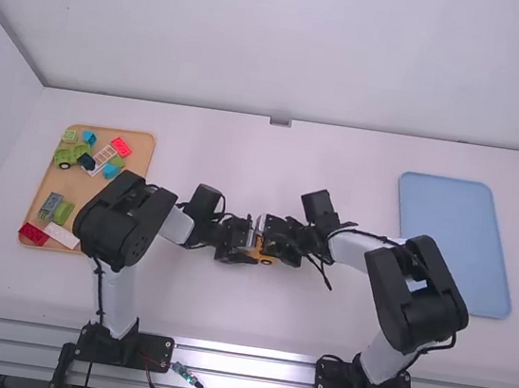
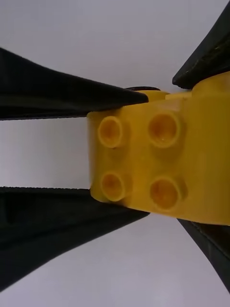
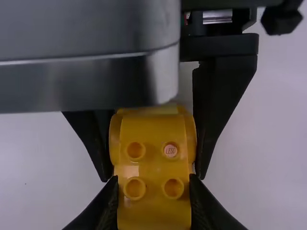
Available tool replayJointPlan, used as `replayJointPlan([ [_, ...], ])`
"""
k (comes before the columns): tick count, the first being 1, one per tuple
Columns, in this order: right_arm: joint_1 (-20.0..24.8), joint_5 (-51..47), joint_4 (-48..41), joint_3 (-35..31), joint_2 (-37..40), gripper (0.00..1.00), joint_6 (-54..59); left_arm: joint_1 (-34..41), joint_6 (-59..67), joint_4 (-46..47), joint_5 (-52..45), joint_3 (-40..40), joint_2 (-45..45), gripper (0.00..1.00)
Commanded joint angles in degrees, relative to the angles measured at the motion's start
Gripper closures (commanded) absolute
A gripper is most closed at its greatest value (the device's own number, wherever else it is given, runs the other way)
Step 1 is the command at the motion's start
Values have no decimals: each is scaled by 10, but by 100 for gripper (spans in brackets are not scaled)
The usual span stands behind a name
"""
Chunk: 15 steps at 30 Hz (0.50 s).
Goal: Assemble lego blocks to make yellow taxi
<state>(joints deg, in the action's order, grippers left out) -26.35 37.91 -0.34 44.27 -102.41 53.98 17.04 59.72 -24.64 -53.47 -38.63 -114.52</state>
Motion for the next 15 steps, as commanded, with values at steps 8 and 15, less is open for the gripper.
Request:
replayJointPlan([
  [8, -6, -63, -61, 22, -26, 100, -6, 10, 49, 12, 64, 16, -12, 98],
  [15, -6, -59, -61, 22, -26, 100, -6, 10, 50, 11, 64, 15, -12, 98],
])
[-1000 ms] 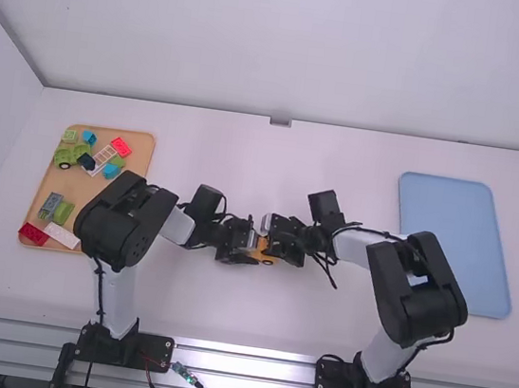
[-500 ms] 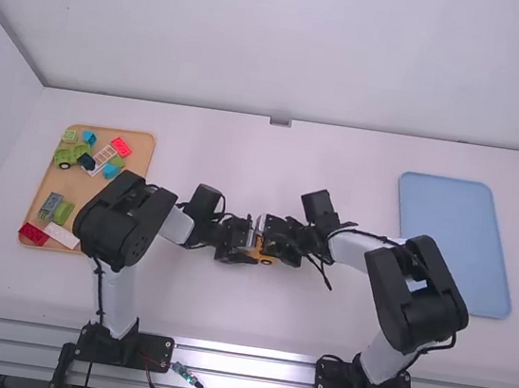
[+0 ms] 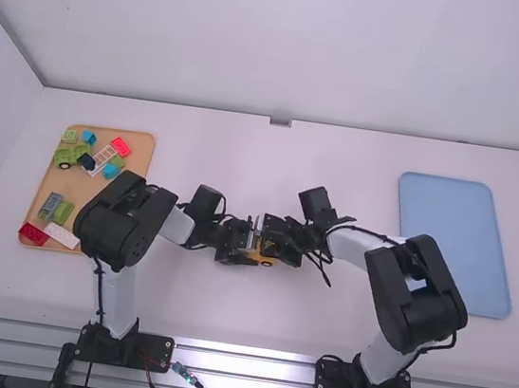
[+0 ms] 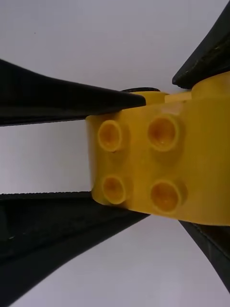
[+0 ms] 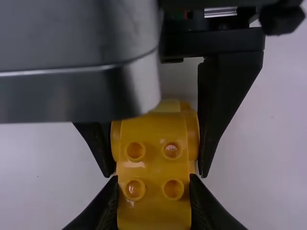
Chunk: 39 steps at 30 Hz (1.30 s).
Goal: Assemble lego blocks to make yellow taxi
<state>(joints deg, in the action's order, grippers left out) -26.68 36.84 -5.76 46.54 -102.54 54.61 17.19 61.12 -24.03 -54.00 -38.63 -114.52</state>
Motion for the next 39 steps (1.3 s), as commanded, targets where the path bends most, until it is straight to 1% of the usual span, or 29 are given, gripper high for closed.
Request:
replayJointPlan([
  [1, -3, -48, -7, -1, -25, 100, -12, 8, 36, 4, 70, 15, -12, 98],
  [5, -3, -47, -7, 1, -24, 100, -13, 8, 36, 5, 70, 15, -12, 98],
  [7, -3, -48, -7, 1, -24, 96, -12, 8, 36, 5, 70, 15, -12, 98],
  [12, -2, -38, -1, 4, -24, 93, -14, 8, 36, 5, 71, 15, -12, 99],
  [14, 3, -37, -1, 4, -24, 89, -15, 8, 36, 7, 71, 15, -12, 99],
  [15, 5, -36, -1, 4, -24, 88, -14, 8, 36, 7, 71, 15, -12, 99],
  [18, 12, -31, -3, 4, -24, 79, -14, 8, 36, 7, 71, 15, -12, 99],
  [21, 18, -20, -3, 4, -24, 75, -14, 8, 36, 7, 71, 15, -12, 99],
  [25, 19, -20, -3, 4, -24, 73, -14, 8, 36, 7, 71, 15, -12, 99],
  [32, 19, -20, 7, 4, -23, 64, -21, 8, 36, 7, 71, 15, -12, 99],
  [39, 19, -20, 3, 4, -7, 59, -23, 8, 36, 7, 71, 15, -12, 99],
])
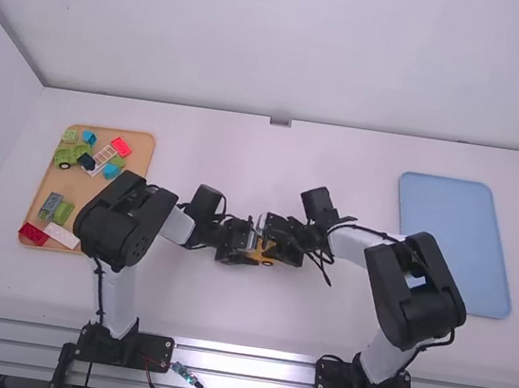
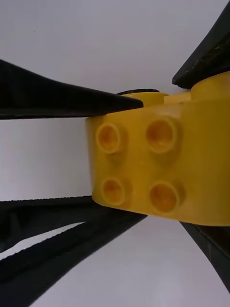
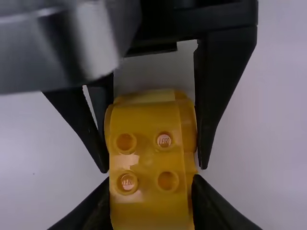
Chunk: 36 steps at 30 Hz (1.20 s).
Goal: Assemble lego blocks to make yellow taxi
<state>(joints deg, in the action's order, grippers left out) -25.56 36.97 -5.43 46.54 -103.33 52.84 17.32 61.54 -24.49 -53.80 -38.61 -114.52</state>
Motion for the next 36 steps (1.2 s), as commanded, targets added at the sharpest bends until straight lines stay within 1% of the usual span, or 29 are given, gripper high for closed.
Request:
replayJointPlan([
  [1, 8, -22, 0, 4, 2, 59, -5, 7, 31, 11, 69, 15, -12, 99],
  [4, 8, -21, 1, 4, 3, 57, -5, 7, 32, 11, 70, 15, -12, 99],
  [9, 8, -21, 0, 4, 4, 50, -5, 7, 31, 12, 70, 15, -12, 99],
  [12, 8, -19, 0, 4, 4, 43, -5, 7, 31, 12, 79, 15, -12, 99],
  [14, 8, -19, 1, 4, 4, 33, -5, 7, 31, 14, 84, 15, -12, 99],
  [15, 8, -19, 1, 4, 4, 32, -5, 7, 31, 15, 84, 15, -12, 99],
  [17, 9, -19, 0, 4, 4, 25, -6, 7, 32, 16, 82, 15, -12, 99],
  [22, 9, -19, -14, 4, 17, 16, -5, 7, 31, 16, 84, 15, -12, 99],
  [26, 12, -19, -38, 4, 44, 10, 1, 7, 32, 16, 84, 15, -12, 99],
  [31, 31, -16, -45, 3, 67, 9, 1, 7, 31, 16, 84, 15, -12, 98],
  [34, 47, 9, -63, 3, 80, 9, 18, 7, 31, 16, 84, 15, -12, 98],
  [36, 64, 38, -81, 3, 91, 1, 43, 7, 31, 17, 84, 15, -12, 98],
])
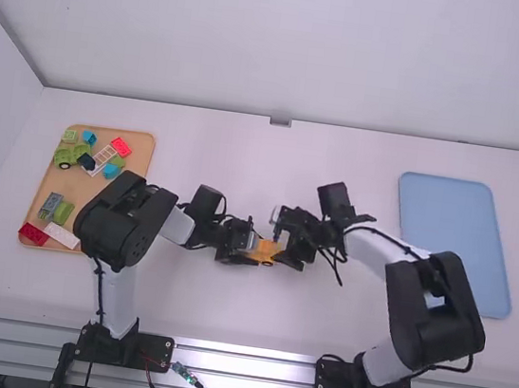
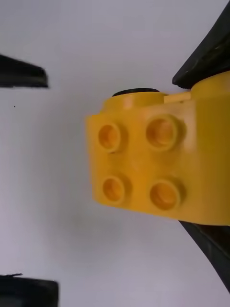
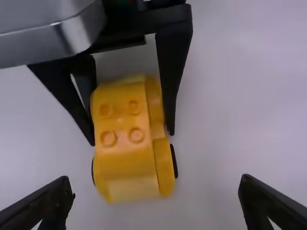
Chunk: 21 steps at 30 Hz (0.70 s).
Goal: Assemble lego blocks to make yellow taxi
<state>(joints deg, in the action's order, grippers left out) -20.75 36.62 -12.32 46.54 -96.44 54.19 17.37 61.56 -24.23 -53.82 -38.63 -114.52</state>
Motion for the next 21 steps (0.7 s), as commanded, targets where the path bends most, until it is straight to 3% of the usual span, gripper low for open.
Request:
replayJointPlan([
  [1, 21, 49, -17, 3, 24, 0, 35, 7, 31, 14, 85, 15, -12, 97],
  [4, 56, 91, -46, 0, 29, 1, 78, 6, 15, 13, 85, 15, -12, 67],
  [7, 80, 139, -39, -19, 29, 1, 100, 7, -8, 12, 100, 15, -12, 56],
  [9, 94, 166, -1, -47, 29, 1, 100, 7, -25, 12, 114, 15, -12, 34],
  [10, 96, 166, 6, -51, 29, 1, 98, 7, -26, 12, 115, 15, -12, 28],
  [11, 99, 160, 37, -66, 29, 1, 81, 6, -30, 13, 113, 15, -12, 8],
  [12, 99, 159, 65, -77, 29, 1, 61, 6, -29, 13, 112, 15, -12, 1],
  [14, 93, 160, 150, -112, 29, 1, 12, 7, -34, 15, 113, 15, -6, 1],
  [21, 51, 129, 316, -190, 29, 1, -66, 6, -74, 44, 125, 15, 48, 1],
])
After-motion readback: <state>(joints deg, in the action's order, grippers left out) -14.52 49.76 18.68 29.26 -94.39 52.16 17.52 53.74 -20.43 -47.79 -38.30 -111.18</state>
